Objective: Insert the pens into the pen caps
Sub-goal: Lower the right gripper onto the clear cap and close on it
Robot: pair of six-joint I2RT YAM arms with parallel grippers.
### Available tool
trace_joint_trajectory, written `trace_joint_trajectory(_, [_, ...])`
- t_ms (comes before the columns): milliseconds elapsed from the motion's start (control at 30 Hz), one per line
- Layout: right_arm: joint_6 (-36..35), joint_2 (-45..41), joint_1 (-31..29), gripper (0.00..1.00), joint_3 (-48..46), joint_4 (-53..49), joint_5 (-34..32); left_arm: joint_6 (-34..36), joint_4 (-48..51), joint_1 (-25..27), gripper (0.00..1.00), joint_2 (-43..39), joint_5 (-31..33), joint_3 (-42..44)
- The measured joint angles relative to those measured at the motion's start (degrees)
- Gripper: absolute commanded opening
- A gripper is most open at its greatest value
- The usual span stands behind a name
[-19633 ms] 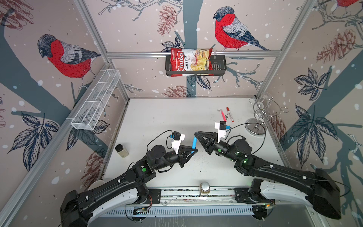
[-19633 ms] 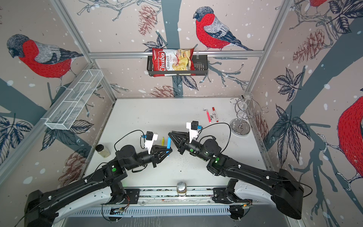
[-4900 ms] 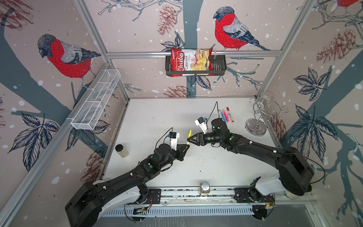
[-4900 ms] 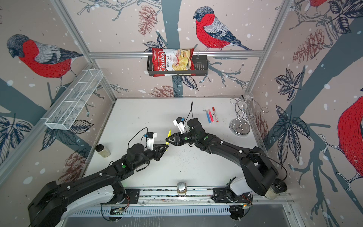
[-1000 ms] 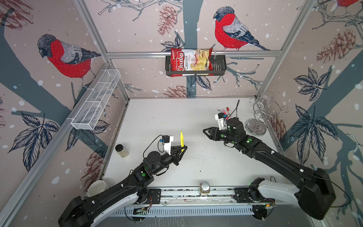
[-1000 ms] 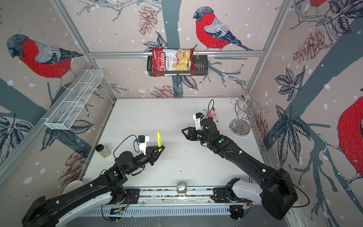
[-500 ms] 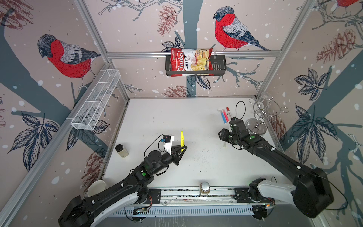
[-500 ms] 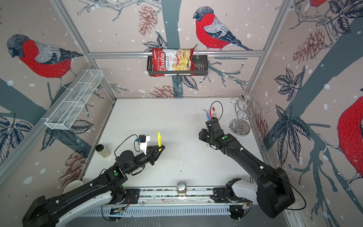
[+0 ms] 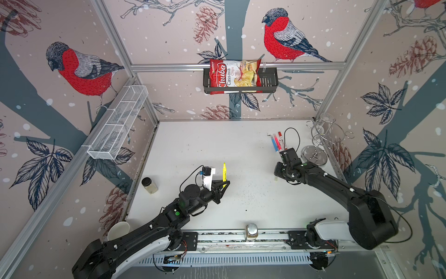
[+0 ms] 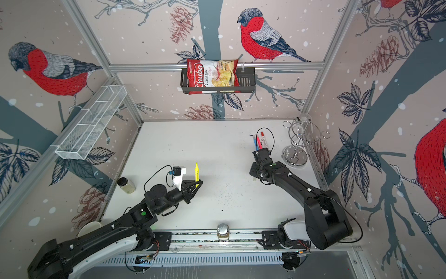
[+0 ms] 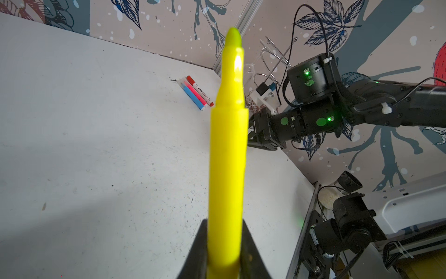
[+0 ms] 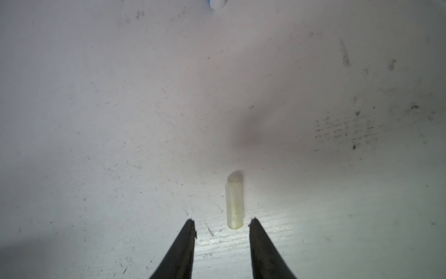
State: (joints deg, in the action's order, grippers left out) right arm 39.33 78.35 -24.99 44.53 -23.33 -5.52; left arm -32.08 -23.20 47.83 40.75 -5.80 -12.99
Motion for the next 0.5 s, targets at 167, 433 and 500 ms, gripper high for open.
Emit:
trace_joint_trajectory(167, [0.00,2.60,-0.33,0.34,0.00,-0.35,-1.60,0.09,-0.02,0.00,0.00,0.11,0.00,0.00])
trace_joint_trajectory(433, [-0.07,6.05,-1.95,0.32,0.57,-0.35,-3.04,0.09,-0.02,0.09,0.00,0.79,-0.02,0.00])
trace_joint_trajectory(500, [-0.22,7.04,-2.51,0.32,0.90,-0.31,-3.19,0.09,-0.02,0.09,0.00,0.83,-0.02,0.00])
